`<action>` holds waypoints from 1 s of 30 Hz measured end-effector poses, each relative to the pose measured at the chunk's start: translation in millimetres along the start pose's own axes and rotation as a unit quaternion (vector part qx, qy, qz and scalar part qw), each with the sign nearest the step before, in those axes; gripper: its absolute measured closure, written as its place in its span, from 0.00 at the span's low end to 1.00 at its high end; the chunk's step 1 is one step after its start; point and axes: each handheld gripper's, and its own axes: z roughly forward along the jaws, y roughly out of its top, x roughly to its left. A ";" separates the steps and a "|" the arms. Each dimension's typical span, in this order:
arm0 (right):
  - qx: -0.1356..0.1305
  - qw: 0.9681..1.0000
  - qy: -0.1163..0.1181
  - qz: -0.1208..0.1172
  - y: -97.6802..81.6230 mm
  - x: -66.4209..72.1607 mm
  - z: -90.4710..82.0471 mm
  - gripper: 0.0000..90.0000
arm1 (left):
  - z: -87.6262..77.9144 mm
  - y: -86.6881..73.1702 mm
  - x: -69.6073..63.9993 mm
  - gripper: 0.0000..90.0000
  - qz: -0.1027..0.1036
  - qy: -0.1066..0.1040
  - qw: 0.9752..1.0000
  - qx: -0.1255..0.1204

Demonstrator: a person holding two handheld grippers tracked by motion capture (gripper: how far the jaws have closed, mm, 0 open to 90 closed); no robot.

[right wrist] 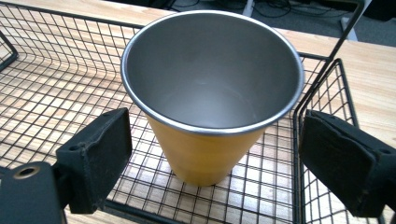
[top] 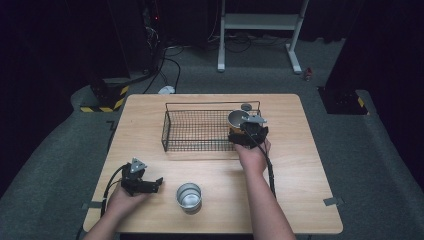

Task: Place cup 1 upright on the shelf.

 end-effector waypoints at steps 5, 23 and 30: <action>-0.005 1.000 0.008 0.014 -5.9 0.1 -7.7 0.11 | -0.1 -0.1 -0.1 0.01 -0.001 0.001 1.000 0.000; -0.049 0.999 0.020 -0.003 -25.8 -1.9 -59.6 0.11 | 0.6 0.4 -0.9 0.01 -0.002 0.002 1.000 -0.001; -0.046 0.999 0.022 -0.002 -51.8 -8.4 -73.8 0.11 | 0.6 0.3 -1.0 0.01 -0.003 0.002 1.000 -0.001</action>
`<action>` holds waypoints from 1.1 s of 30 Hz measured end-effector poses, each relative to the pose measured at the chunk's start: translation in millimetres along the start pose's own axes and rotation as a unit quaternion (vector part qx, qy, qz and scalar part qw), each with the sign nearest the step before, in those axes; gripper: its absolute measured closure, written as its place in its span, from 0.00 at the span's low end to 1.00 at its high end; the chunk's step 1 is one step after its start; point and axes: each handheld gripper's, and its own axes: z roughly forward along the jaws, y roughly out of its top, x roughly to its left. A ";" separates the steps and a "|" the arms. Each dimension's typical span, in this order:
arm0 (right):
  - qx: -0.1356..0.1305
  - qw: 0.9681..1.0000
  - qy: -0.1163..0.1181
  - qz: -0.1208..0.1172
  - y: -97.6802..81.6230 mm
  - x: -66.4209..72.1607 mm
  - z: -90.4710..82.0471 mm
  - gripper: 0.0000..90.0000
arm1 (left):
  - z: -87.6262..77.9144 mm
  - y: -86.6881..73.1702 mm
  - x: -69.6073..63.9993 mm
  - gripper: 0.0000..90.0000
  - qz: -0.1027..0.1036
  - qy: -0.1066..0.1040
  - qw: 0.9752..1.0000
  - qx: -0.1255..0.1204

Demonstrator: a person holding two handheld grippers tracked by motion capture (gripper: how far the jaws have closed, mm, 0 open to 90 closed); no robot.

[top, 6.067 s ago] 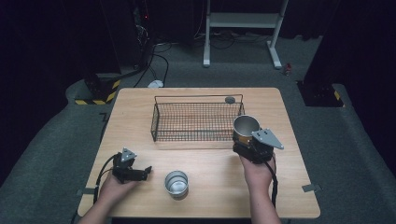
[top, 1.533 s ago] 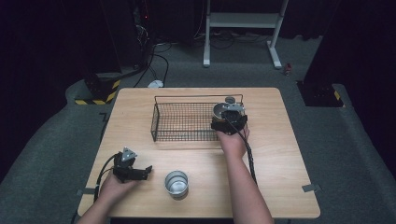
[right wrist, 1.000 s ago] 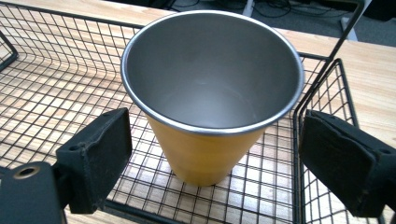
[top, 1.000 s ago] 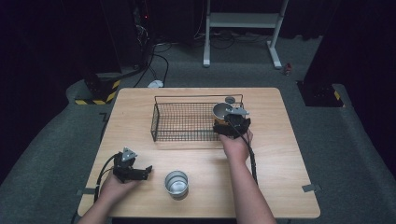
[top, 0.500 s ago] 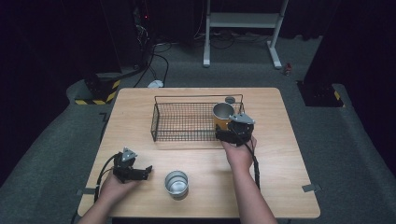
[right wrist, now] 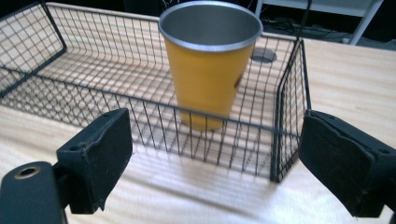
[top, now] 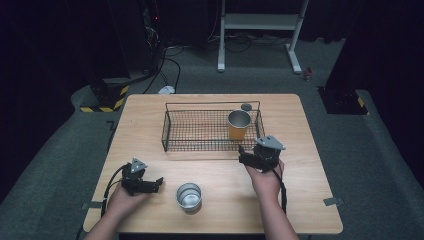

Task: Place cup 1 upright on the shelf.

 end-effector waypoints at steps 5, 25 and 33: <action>0.021 1.000 -0.010 0.002 -21.5 -4.3 -8.6 0.11 | -0.1 0.0 0.0 0.01 -0.001 0.000 1.000 0.001; 0.101 0.994 -0.018 -0.025 -81.1 -13.5 -22.8 0.15 | -0.2 0.0 0.1 0.01 0.000 0.001 1.000 0.001; 0.131 0.991 -0.010 -0.018 -93.6 -18.8 -21.4 0.13 | -1.7 -1.6 1.1 0.01 -0.018 0.019 1.000 0.001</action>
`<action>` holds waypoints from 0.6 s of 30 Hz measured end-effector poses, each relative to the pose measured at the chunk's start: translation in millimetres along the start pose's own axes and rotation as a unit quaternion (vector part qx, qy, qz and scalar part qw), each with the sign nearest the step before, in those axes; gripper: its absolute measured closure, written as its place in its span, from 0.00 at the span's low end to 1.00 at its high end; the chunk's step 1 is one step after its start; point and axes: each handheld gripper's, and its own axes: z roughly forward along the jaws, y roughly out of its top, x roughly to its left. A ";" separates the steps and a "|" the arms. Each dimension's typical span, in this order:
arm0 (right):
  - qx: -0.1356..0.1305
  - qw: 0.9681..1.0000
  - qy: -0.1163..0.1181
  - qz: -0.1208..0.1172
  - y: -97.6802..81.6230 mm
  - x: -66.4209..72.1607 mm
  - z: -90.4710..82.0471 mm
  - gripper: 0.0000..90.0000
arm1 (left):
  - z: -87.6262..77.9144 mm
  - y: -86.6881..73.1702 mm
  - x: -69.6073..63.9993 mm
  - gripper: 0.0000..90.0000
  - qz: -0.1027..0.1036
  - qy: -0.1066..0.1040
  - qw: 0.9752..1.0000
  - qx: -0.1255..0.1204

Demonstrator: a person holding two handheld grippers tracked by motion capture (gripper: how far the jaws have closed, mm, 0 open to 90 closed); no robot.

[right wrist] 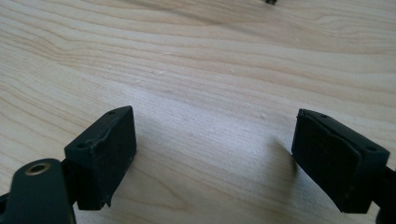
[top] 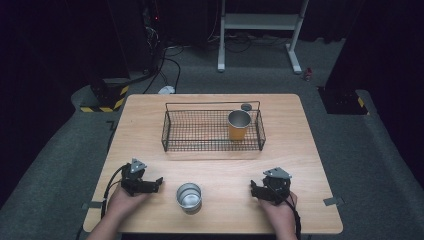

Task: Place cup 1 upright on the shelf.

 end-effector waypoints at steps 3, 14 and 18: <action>0.004 1.000 0.007 0.014 -0.5 -3.7 0.7 0.12 | -2.0 -1.8 2.0 0.00 -0.029 0.027 0.999 0.002; 0.002 1.000 0.010 0.011 -0.5 -4.7 1.3 0.12 | -3.4 -3.0 1.0 0.00 -0.033 0.034 0.999 0.004; 0.003 1.000 0.014 0.008 0.4 -3.7 2.0 0.12 | -4.4 -3.8 1.8 0.00 -0.021 0.023 1.000 0.004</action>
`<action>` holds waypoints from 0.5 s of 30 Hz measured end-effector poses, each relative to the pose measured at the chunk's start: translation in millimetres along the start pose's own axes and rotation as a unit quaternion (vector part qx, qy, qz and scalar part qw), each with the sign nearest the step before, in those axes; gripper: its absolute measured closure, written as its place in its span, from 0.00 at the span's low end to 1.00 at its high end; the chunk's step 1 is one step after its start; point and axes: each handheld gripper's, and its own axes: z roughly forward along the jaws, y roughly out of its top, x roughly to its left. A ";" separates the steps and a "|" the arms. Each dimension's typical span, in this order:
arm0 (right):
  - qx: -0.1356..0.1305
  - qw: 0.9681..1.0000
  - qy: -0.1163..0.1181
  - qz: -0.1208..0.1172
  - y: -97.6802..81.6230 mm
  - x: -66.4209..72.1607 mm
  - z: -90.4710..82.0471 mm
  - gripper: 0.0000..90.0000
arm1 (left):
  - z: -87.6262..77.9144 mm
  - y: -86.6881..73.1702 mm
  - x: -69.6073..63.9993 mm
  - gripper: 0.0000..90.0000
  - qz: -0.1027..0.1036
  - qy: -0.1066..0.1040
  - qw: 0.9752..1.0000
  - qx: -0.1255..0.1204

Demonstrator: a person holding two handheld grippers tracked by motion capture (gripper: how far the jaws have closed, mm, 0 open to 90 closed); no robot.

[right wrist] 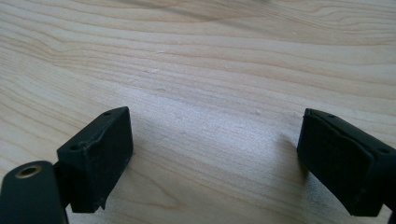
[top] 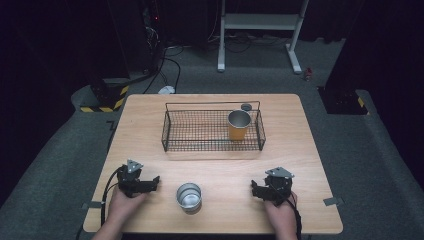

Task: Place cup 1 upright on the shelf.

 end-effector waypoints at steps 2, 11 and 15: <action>0.000 1.000 0.000 0.001 0.0 0.5 0.0 0.12 | -0.3 0.2 0.3 0.00 0.003 -0.003 1.000 0.002; 0.000 1.000 0.003 -0.003 0.0 0.6 0.0 0.12 | -3.1 4.6 -4.0 0.01 0.026 -0.009 0.999 0.020; 0.000 1.000 0.004 -0.004 0.1 0.4 0.1 0.12 | -8.5 6.3 -5.9 0.01 0.036 -0.020 0.999 0.005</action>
